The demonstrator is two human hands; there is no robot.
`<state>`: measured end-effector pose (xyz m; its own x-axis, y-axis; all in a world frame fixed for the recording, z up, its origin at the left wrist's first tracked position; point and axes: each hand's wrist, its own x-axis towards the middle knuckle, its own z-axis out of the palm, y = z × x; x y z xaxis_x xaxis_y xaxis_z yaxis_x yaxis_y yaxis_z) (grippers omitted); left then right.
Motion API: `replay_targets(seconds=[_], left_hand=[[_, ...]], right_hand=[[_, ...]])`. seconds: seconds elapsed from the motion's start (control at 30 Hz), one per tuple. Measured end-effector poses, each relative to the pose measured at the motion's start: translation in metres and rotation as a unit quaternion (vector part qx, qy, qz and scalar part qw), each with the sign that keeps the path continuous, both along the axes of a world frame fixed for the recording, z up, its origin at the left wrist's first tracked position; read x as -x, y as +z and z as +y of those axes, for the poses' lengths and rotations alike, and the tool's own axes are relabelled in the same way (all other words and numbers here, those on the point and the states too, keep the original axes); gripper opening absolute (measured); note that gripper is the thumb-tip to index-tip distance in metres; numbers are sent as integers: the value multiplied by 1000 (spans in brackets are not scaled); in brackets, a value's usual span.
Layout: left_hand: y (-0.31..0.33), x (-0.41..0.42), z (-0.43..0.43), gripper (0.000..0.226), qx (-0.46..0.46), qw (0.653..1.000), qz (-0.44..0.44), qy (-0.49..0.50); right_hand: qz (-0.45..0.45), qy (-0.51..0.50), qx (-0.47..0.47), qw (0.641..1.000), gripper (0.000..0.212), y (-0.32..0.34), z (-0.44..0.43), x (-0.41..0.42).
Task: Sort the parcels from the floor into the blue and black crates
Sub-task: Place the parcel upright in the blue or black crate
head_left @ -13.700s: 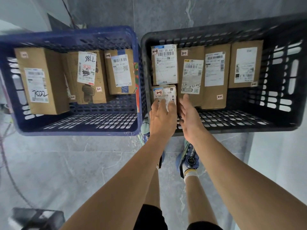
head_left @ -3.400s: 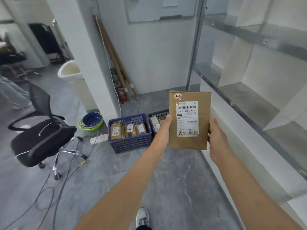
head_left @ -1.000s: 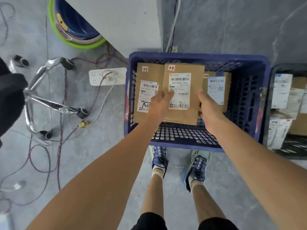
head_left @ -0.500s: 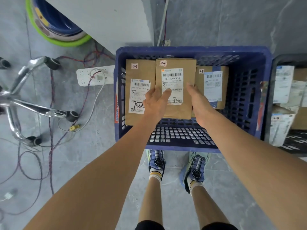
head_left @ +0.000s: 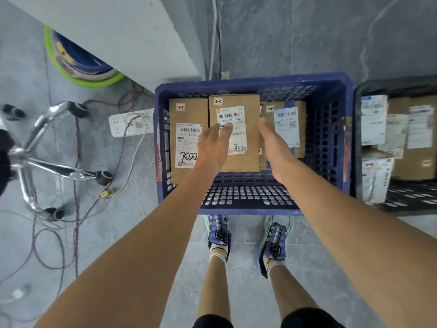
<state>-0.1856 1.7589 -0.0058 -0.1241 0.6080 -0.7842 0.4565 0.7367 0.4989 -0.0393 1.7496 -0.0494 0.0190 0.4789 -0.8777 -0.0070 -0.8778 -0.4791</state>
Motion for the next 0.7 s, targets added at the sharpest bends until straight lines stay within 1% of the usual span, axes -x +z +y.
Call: replay_targets(seconds=[0.13,0.2,0.33,0.37,0.47,0.5,0.53,0.6,0.7], left_hand=[[67,-22,10,64,-10,998,-46,36],[112,-37,18,69,-10,996,-72,53],[221,-68,38,69,-50,990,-114,74],[251,-76,42,74,-53,989,-120,70],[338,-99,52,106,-69,985,-149,59],[364,-106,54,109,-75,982,-162,53],[390,-115,57,105,-85,980,-173,40],[428,-129,62,89,-113,975,-194,11],[492,-151,61,82,-168,958,-229,-39]], right_hand=[[12,-51,-68,996,67,68,2,-24],[12,-78,-92,993,68,114,5,-40],[22,-121,-145,982,74,221,15,-74],[22,-123,-160,979,76,251,17,-84],[10,-150,-207,967,84,341,24,-112],[6,-158,-223,962,88,369,24,-120],[-1,-161,-238,958,88,396,25,-128],[-11,-172,-272,947,77,439,25,-138],[-48,-199,-338,919,74,508,13,-157]])
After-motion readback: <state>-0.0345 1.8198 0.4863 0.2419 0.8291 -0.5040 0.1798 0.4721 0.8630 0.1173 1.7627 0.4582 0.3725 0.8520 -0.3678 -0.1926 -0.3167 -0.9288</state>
